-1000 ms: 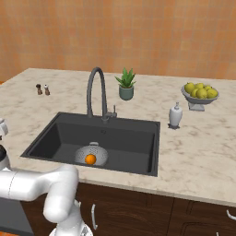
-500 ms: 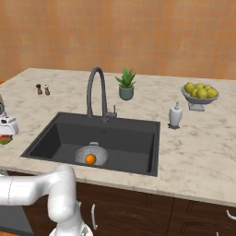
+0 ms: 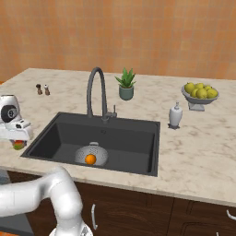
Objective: Put the colander in the sink, put the orange, mango in the colander, and turn on the sink faucet and pour water over the colander.
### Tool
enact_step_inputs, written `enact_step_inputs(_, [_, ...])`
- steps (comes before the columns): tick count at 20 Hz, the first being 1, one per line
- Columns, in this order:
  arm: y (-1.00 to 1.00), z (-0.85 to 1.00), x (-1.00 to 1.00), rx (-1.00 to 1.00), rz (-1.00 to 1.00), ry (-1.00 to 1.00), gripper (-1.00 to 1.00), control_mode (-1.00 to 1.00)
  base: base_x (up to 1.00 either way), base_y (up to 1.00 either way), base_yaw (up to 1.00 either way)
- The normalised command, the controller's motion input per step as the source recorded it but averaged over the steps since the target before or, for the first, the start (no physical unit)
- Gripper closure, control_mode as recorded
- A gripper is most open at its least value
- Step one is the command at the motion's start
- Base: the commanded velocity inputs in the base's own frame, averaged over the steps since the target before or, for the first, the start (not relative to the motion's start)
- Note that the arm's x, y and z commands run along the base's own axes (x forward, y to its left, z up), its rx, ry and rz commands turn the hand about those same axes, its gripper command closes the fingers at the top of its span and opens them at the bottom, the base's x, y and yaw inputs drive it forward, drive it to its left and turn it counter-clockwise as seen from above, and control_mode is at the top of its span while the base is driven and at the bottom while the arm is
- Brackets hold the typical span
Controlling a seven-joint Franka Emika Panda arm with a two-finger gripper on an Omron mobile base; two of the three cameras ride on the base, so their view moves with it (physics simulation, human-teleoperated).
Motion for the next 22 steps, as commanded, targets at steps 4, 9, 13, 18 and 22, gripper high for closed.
enact_step_inputs(4, [-1.00, 0.47, 0.00, 0.06, -0.10, 0.00, 1.00, -1.00, 0.00, 0.00, 0.00])
enact_step_inputs(9, [-0.99, 0.34, 0.00, 0.08, -0.10, 0.00, 1.00, -1.00, 0.00, 0.00, 0.00])
enact_step_inputs(13, [-0.69, -0.01, 0.07, 0.02, -0.08, 0.00, 1.00, -1.00, 0.00, 0.00, 0.00])
enact_step_inputs(18, [-0.60, -0.07, 0.23, 0.01, -0.07, -0.01, 1.00, -1.00, 0.00, 0.00, 0.00])
enact_step_inputs(22, [-0.42, -0.14, 0.09, 0.00, -0.07, -0.14, 1.00, -1.00, 0.00, 0.00, 0.00])
